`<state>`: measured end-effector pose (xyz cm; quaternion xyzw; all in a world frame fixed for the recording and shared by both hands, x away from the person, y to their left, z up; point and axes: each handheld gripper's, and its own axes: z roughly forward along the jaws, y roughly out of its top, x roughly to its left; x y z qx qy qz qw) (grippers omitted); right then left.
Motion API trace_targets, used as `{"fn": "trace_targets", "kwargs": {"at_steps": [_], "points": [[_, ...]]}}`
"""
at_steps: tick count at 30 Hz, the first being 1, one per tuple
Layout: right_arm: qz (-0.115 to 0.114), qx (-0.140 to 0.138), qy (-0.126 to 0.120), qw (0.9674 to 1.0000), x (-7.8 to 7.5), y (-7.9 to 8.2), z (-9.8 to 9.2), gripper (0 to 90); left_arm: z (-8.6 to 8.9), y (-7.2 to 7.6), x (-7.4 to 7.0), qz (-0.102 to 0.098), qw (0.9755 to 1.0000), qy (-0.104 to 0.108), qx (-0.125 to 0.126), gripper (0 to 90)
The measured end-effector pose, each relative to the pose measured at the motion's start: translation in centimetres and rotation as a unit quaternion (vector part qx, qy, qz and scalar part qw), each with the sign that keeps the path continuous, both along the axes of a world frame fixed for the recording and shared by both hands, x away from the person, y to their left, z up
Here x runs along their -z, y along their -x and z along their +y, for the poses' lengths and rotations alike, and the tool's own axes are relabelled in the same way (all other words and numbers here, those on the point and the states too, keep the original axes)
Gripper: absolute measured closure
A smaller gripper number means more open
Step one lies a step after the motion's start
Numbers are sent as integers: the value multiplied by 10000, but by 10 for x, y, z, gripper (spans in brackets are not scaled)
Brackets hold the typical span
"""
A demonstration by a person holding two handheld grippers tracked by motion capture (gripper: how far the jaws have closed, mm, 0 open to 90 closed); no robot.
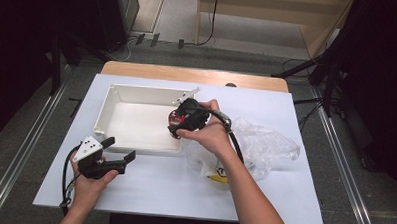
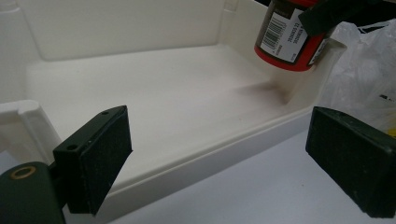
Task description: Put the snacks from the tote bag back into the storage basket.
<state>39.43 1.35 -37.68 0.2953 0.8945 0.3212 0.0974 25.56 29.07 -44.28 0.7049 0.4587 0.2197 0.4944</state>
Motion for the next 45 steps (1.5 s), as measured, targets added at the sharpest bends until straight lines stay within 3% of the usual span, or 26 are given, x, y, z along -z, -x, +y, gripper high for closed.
{"fn": "trace_targets", "kwargs": {"at_steps": [29,45], "points": [[-77,-137,399,9991,21,1,7,266,-1,0,1,29,10000,-3,-10,73],[1,-223,508,9985,27,-1,9,265,-1,-1,2,58,10000,-37,-10,73]]}}
